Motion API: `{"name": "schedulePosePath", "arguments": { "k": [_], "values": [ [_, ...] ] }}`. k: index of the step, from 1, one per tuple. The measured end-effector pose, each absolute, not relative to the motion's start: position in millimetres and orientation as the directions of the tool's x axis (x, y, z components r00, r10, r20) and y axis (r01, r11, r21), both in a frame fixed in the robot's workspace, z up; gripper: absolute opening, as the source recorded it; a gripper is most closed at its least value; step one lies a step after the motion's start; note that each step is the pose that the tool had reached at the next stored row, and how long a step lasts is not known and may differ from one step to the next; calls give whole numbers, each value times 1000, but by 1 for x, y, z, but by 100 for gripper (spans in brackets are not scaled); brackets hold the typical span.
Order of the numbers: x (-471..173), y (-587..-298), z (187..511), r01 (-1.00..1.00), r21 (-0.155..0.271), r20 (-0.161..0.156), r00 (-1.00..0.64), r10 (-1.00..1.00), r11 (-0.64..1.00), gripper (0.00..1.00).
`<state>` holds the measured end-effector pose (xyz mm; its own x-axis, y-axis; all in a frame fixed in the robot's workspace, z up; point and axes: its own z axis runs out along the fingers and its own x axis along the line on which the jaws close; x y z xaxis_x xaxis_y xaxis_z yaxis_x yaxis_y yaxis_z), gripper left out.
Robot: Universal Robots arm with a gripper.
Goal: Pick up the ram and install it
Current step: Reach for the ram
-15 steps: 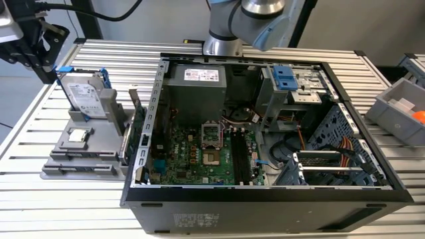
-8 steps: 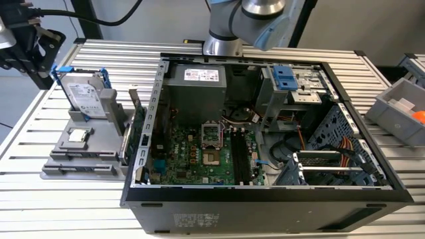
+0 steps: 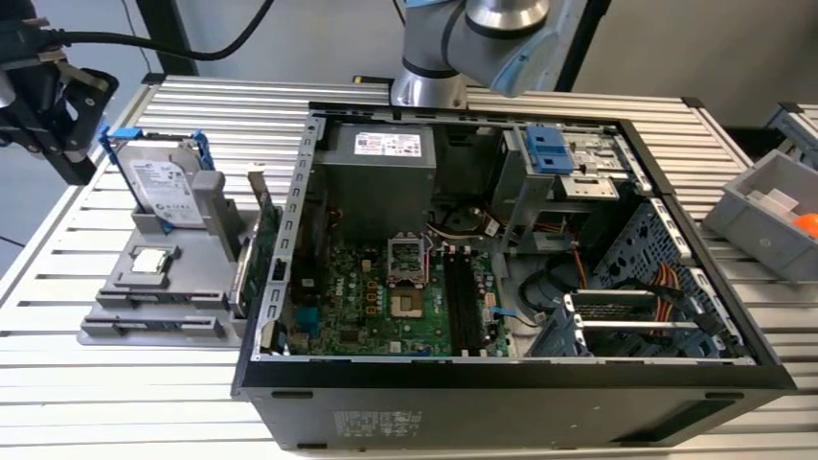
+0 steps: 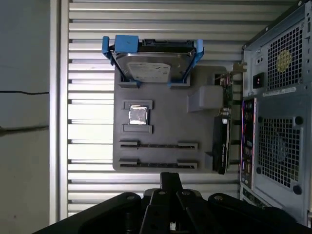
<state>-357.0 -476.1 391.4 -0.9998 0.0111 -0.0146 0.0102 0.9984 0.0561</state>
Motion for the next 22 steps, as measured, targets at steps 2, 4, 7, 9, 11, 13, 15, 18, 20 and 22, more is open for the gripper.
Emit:
{"name": "schedulePosePath", "arguments": {
  "k": [2,4,7,9,11,13,15,18,20,22],
  "values": [
    [-357,-479,391,11,56,-15,-1000,12,998,0],
    [-357,-483,391,13,56,-15,-1000,14,998,0],
    [-357,-489,391,16,56,-15,-1000,16,998,0],
    [-357,-493,391,17,56,-15,-1000,18,998,0],
    [-357,-496,391,19,56,-15,-1000,20,998,0],
    [-357,-498,391,21,56,-14,-1000,22,998,0],
    [-357,-499,390,23,56,-14,-1000,23,998,0],
    [-357,-498,390,23,56,-15,-1000,23,998,0],
    [-357,-498,390,23,56,-14,-1000,23,998,0],
    [-357,-498,390,23,56,-14,-1000,23,998,0]
  ]
}}
